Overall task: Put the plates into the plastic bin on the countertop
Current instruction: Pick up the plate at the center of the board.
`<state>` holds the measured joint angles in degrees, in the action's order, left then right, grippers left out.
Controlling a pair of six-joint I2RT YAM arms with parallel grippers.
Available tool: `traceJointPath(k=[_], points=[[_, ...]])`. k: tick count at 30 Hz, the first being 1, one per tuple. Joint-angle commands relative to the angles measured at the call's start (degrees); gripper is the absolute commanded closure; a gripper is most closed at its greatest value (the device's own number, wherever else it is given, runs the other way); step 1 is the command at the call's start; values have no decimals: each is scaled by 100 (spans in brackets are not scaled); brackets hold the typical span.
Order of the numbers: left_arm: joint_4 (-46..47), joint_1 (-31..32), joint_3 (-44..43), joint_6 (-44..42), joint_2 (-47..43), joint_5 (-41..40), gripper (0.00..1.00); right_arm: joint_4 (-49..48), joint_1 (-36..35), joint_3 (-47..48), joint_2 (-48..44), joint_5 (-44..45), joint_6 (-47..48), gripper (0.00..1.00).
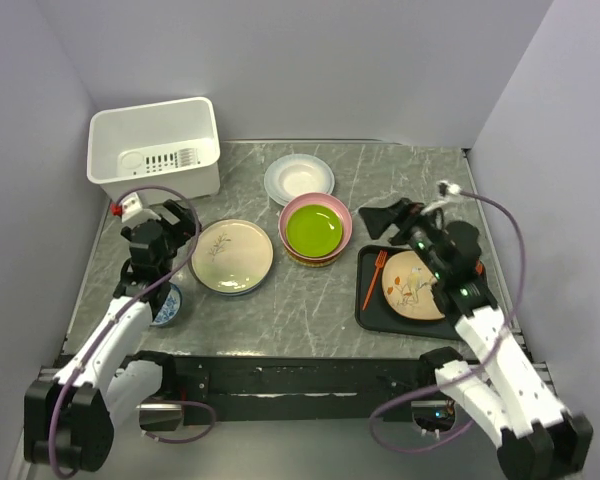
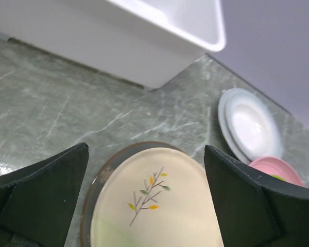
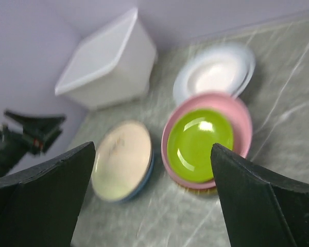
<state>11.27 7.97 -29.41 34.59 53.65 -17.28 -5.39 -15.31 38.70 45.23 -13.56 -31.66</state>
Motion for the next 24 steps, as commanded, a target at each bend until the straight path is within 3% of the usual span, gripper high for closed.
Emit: traceJointPath(k=[1,8,14,18,24], points=[[-27,21,-292,83,-250,540,1,-278,116,-511,-533,953,263,0],[-353,21,-856,-93,312,1138,1,-67,98,-644,-278,1127,354,0],[-740,21,-935,144,340,928,1,-1342,90,-1663,-612,785,-244,0],[-880,21,-874,162,164,841,1,-473,63,-1209,-123,934,-480,0],[-951,21,-839,180,49,1015,1,-279,-515,-672,846,688,-315,0]])
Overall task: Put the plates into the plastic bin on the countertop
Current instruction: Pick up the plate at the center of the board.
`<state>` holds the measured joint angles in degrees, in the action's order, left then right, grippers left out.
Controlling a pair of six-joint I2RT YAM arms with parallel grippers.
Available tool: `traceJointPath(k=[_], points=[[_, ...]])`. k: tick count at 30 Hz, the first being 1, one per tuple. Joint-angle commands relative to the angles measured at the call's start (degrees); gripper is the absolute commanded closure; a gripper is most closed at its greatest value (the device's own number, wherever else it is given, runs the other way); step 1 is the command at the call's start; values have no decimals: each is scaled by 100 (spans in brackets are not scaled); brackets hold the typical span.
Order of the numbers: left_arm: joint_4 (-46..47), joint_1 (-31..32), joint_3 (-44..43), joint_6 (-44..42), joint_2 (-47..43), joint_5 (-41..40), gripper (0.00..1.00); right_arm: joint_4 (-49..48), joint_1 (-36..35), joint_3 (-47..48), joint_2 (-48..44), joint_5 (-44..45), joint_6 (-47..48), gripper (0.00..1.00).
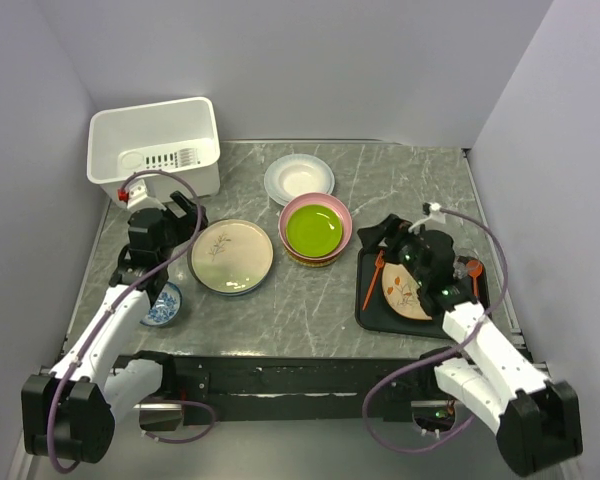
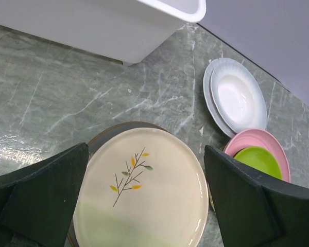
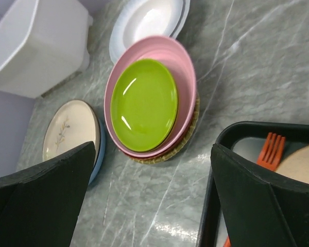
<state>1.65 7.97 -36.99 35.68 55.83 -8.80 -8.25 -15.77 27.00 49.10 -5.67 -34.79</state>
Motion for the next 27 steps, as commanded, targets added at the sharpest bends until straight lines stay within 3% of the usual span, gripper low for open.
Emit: traceJointPath(k=[1,10,19,27], points=[[19,21,-89,62,-161,211,1,8,-575,551,512,-5,15,0],[-543,21,-853,-105,726,1414,1,-10,-1235,1228,1276,-628,-169,0],[-1201,29,-1073,-114,780,924,1,-27,-1990,2150,2630,-953,-2,4],[-1431,-58,-872,-123,850,906,1,-80,-2404,2924,4177,-1287,-239,19]])
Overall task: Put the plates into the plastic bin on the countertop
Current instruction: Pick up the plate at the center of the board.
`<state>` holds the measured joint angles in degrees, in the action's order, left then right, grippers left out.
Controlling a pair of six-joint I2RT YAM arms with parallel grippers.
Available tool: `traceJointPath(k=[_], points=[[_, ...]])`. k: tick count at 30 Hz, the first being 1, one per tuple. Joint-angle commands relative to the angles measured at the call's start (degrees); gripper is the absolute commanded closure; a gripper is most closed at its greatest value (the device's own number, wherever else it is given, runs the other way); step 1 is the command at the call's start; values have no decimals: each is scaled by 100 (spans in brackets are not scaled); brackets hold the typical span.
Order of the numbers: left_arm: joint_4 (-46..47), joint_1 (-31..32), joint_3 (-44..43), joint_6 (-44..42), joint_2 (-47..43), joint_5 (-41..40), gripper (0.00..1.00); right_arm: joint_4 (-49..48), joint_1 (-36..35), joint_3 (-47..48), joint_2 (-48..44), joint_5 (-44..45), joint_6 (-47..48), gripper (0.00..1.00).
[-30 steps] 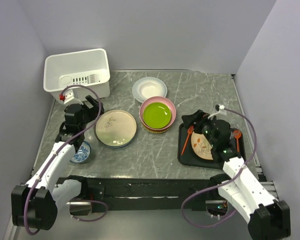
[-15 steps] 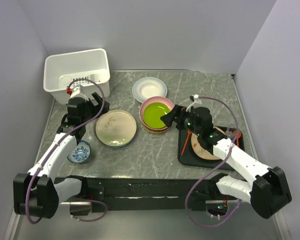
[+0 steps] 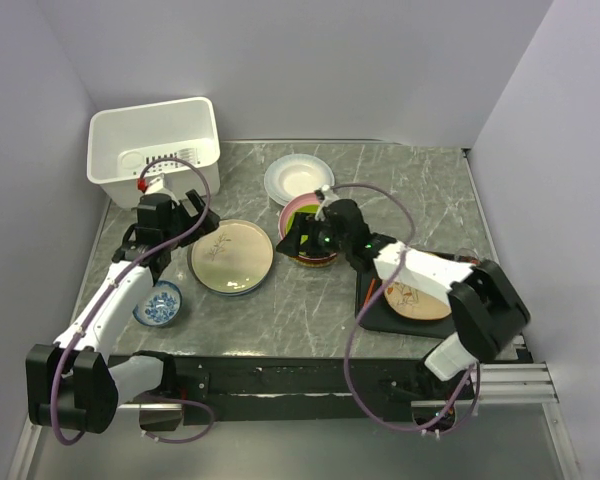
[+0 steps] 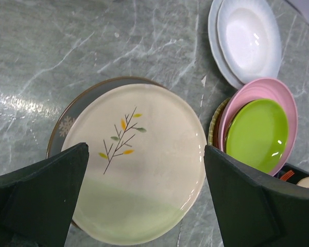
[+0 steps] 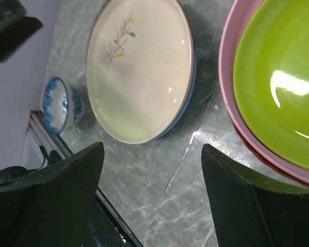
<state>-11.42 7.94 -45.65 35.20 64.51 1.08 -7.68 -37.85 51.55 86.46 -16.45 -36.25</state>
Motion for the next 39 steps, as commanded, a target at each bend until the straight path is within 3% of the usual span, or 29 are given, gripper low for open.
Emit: traceJointPath(k=[1,24,30,39], points=[[-97,-65,29,-66,-35,-91,1,-146,-232,514,529,-158,-128,19],[246,-83,232,-48,-52,367,1,285,-847,857,1365,1117,-769,44],[202,-83,162,-48,-114,384,1,-30,-847,839,1602,1179,-954,58],[105,-83,118,-92,-176,331,1,-603,-839,707,1892,1056,-1270,59]])
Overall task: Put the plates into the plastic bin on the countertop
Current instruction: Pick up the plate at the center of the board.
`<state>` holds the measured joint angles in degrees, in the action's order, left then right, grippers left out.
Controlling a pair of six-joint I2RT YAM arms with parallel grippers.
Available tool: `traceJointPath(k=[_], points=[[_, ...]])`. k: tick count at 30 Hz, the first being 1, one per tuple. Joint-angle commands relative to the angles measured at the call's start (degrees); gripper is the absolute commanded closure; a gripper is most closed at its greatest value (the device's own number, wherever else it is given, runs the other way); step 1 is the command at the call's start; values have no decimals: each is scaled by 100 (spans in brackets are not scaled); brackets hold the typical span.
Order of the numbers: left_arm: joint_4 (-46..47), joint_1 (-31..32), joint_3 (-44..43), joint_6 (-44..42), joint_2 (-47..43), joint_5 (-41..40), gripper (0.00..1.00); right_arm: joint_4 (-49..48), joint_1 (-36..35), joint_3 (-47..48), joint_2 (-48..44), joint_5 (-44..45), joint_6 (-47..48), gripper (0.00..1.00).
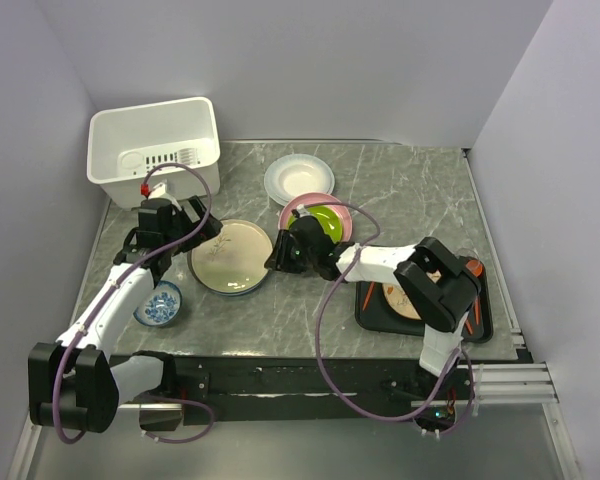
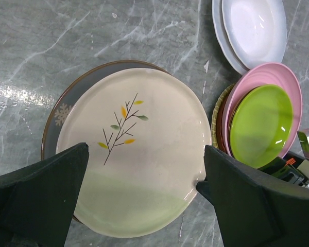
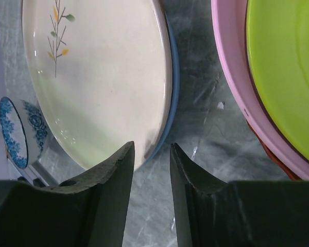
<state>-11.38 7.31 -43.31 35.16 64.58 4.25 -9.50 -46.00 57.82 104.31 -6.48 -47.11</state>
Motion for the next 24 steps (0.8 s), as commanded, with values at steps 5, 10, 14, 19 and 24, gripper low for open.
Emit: traceJointPath(k=[5,10,14,19,24], points=[[109,-19,-116,-88,-182,67,1,-290,-23,291,370,94,-254,59],[118,-19,-81,-79,-217,93,1,-351,-23,248,494,182,-368,65],[109,-19,-64,-62,-209,50,1,-369,-23,142,388,305,-360,79],[188,-19,-29,-35,-174,58,1,-263,-23,89,160,455,-272,92],[171,-19,-46,-53,-112,41,1,-35,-23,168,37,525,-123,93]])
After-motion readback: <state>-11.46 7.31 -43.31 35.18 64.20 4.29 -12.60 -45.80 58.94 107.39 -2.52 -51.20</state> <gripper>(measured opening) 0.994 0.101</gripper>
